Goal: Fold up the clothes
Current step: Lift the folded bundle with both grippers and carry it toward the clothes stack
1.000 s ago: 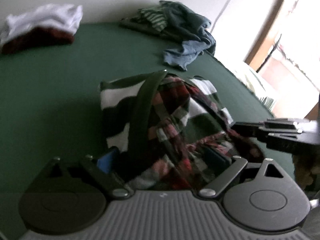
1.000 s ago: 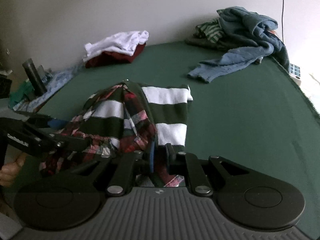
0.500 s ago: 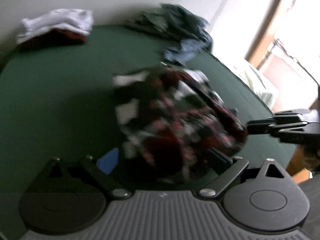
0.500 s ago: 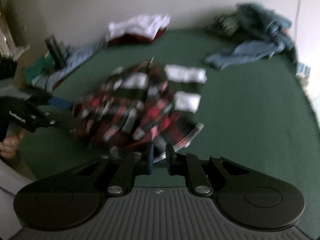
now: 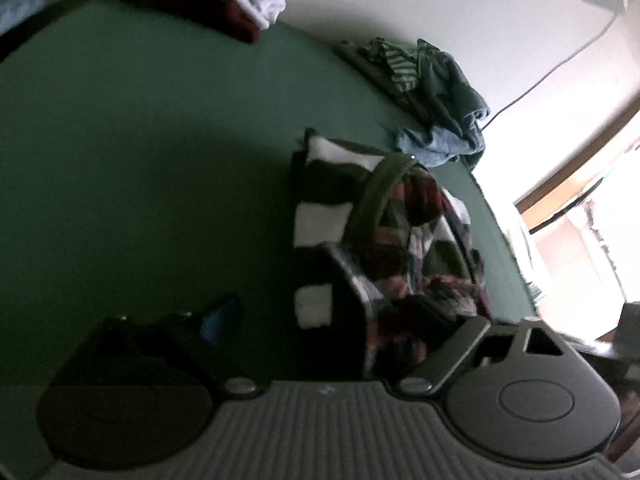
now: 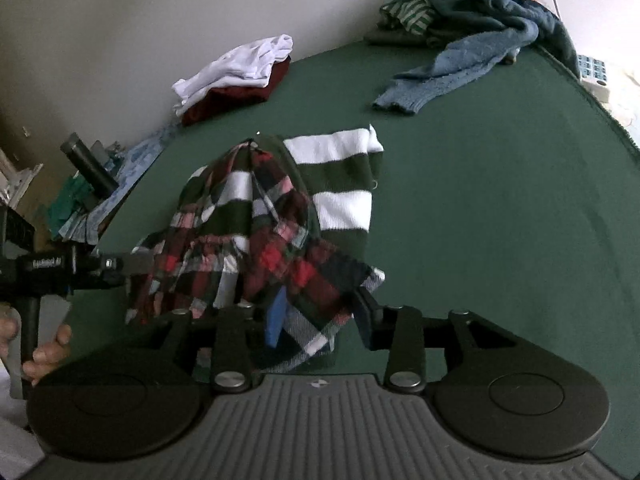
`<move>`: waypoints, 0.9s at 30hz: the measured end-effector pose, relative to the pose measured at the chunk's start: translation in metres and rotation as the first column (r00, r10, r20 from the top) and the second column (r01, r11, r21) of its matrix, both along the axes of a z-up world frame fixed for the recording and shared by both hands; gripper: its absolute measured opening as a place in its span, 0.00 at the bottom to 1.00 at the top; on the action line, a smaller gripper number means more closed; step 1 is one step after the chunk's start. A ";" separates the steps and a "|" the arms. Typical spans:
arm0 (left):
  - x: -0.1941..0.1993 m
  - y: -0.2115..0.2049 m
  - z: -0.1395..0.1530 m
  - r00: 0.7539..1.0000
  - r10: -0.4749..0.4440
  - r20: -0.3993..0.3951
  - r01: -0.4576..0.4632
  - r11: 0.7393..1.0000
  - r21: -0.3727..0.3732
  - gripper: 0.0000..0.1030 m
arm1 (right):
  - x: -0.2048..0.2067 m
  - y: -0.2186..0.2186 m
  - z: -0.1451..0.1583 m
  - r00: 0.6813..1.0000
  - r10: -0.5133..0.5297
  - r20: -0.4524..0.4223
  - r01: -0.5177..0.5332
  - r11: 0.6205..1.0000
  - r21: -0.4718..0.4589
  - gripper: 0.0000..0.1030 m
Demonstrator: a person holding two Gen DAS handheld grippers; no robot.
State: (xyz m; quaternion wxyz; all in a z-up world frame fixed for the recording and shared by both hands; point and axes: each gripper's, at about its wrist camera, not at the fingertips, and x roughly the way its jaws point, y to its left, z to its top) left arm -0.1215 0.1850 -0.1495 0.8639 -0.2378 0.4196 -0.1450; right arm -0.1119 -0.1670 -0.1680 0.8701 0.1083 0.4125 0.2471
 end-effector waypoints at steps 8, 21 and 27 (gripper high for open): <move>-0.001 0.005 0.006 1.000 -0.007 -0.015 0.006 0.998 -0.061 0.72 | -0.010 -0.002 0.004 0.999 0.054 0.008 -0.054 0.999 -0.001 0.35; 0.038 -0.007 0.002 0.997 -0.074 -0.026 0.073 0.996 -0.045 0.89 | 0.057 -0.035 -0.008 0.993 0.007 -0.118 0.012 0.988 0.155 0.44; 0.046 -0.022 -0.001 0.994 -0.105 -0.011 0.104 0.991 -0.090 0.98 | 0.065 -0.034 -0.025 0.984 0.039 -0.172 0.015 0.953 0.302 0.42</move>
